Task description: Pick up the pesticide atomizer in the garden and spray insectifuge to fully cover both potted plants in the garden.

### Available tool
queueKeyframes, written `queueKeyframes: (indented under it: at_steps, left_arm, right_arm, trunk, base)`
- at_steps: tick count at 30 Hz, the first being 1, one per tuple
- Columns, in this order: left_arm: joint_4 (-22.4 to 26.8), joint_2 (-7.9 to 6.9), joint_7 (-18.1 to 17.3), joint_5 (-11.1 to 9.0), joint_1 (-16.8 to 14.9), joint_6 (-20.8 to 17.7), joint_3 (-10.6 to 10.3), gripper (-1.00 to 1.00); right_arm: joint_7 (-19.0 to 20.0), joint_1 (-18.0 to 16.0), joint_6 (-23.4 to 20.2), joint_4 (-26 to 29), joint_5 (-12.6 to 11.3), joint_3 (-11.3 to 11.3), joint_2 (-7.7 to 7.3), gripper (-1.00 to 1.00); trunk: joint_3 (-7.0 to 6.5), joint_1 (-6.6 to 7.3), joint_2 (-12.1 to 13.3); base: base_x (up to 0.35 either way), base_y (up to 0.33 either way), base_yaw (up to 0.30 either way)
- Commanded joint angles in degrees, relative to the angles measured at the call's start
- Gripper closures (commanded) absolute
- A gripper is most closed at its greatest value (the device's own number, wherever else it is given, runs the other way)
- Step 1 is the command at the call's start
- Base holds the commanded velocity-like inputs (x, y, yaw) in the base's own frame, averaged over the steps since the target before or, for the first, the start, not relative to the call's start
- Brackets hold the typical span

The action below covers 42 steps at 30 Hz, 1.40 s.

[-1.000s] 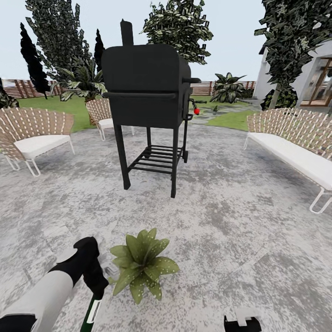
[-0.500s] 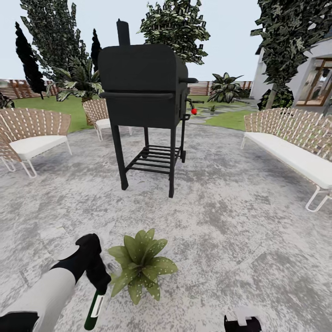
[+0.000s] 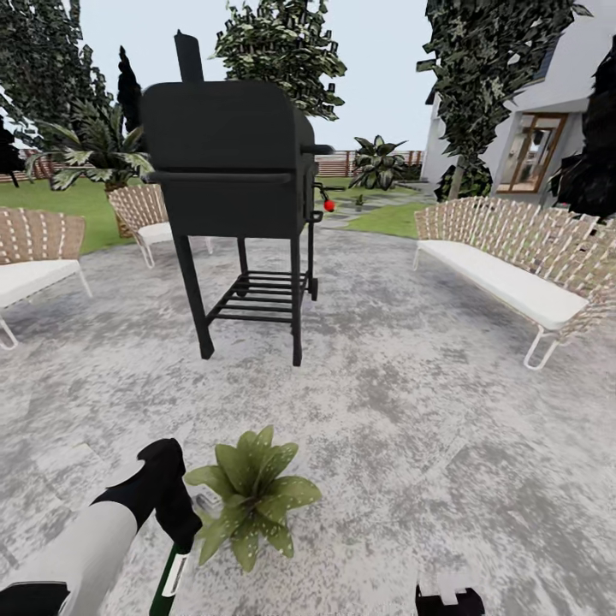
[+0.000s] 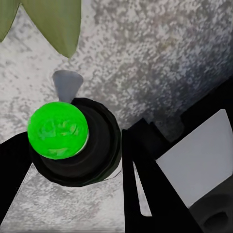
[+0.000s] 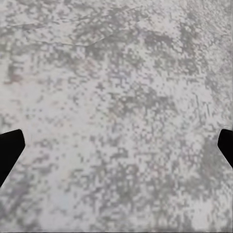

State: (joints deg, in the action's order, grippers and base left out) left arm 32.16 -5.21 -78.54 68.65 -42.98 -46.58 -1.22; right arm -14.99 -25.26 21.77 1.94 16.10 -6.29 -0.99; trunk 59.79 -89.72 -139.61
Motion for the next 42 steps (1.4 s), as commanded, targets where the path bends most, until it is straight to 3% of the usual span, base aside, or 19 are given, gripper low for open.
queueKeyframes:
  at_steps: [1,5,7,11,18,34,42]
  left_arm:
    - [0.05,-0.08,-0.34,0.26,0.00,-0.61,-0.11,1.00]
    - [-0.10,-0.12,1.26,0.40,0.21,-0.59,-0.26,1.00]
    - [-0.03,-0.21,2.53,0.34,2.38,-0.54,-0.17,1.00]
    - [-0.06,-0.31,3.17,0.08,3.69,-0.53,0.08,1.00]
    - [0.61,-0.69,3.22,-0.26,3.78,-0.60,0.34,1.00]
    - [0.71,-0.32,3.91,-0.44,3.78,-0.64,0.43,1.00]
    - [0.71,-0.51,4.07,-0.49,3.78,-0.70,0.32,1.00]
  right_arm:
    - [-0.20,-0.06,0.20,-0.09,0.60,-0.48,0.00,-1.00]
    - [-0.19,-0.06,0.20,-0.09,0.60,-0.47,0.00,-1.00]
    - [-0.19,-0.06,0.20,-0.09,0.60,-0.46,-0.01,-1.00]
    - [-0.19,-0.06,0.20,-0.09,0.60,-0.47,-0.03,-1.00]
    - [-0.21,-0.06,0.20,-0.06,0.60,-0.48,0.00,-1.00]
    - [-0.21,-0.06,0.20,-0.16,0.61,-0.39,0.02,-1.00]
    - [-0.21,-0.06,0.20,-0.01,0.58,-0.48,0.02,-1.00]
  trunk:
    - [0.05,0.02,-0.02]
    - [0.05,0.02,-0.02]
    - [0.05,0.02,-0.02]
    - [0.05,0.02,-0.02]
    - [0.05,0.02,-0.02]
    - [0.05,0.02,-0.02]
    - [-0.01,0.02,-0.02]
  base:
    - [-0.168,0.275,-0.260]
    - [-0.216,0.246,-0.260]
    - [-0.144,0.147,-0.258]
    - [-0.031,0.032,-0.252]
    - [-0.016,0.071,-0.155]
    - [-0.016,0.312,-0.002]
    - [0.038,0.026,-0.061]
